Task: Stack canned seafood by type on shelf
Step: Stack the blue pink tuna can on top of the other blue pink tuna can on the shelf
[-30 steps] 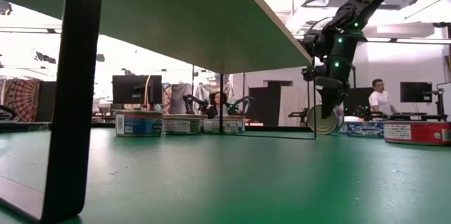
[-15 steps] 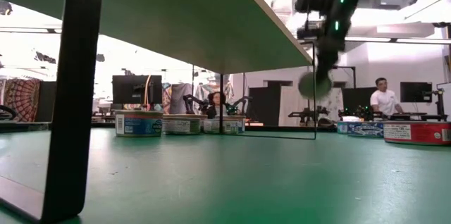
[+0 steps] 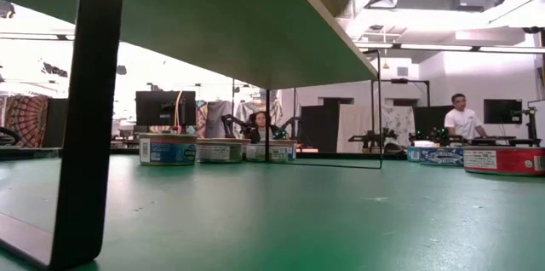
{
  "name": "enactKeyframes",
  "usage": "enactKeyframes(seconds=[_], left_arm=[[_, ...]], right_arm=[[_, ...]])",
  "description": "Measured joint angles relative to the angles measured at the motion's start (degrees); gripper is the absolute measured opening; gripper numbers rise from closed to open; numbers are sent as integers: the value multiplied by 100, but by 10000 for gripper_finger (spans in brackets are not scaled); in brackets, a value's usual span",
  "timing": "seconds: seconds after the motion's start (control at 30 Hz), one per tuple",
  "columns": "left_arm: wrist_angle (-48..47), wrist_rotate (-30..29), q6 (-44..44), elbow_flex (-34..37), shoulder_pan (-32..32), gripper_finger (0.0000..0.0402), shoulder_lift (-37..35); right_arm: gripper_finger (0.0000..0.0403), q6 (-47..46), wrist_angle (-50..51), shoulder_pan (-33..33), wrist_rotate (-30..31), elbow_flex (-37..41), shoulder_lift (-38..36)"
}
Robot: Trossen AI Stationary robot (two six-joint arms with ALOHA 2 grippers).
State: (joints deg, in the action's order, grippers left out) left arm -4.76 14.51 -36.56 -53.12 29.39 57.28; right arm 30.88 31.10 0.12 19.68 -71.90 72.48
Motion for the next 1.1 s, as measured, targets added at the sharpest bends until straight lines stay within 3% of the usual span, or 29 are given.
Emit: enactKeyframes(seconds=[0.17, 0.43, 0.6, 0.9, 1.1], left_arm=[[64, -250, -110, 0, -191, 91, 4], [344, -340, -50, 0, -801, 91, 57], [336, -1049, 6, -2, -1421, 91, 59], [298, -1712, 10, -109, -1988, 91, 101], [293, -1380, 17, -313, -2016, 91, 297]], right_arm=[[230, 465, -650, 578, 637, -17, 365], [211, 853, -783, 911, 1156, -2, 1060], [245, 765, -782, 1026, 1371, -2, 1306], [268, 667, -732, 948, 1347, -6, 1384], [269, 390, -672, 888, 1263, -7, 1386]])
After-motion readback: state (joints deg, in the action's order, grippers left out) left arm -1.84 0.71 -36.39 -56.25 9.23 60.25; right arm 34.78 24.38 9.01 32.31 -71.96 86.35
